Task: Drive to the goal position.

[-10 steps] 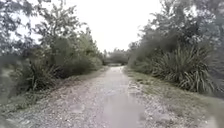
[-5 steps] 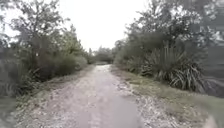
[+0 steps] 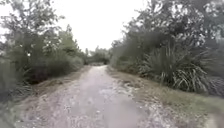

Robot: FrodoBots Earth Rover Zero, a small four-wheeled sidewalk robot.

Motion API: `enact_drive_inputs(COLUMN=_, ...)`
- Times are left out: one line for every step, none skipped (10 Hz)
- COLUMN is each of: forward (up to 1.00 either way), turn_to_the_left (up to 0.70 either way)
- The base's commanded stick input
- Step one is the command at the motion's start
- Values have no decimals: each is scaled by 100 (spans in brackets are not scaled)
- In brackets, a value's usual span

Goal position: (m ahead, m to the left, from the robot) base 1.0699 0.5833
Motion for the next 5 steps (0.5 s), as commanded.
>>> enact_drive_inputs(forward=50, turn_to_the_left=48)
enact_drive_inputs(forward=50, turn_to_the_left=39)
enact_drive_inputs(forward=50, turn_to_the_left=30)
enact_drive_inputs(forward=50, turn_to_the_left=21)
enact_drive_inputs(forward=50, turn_to_the_left=12)
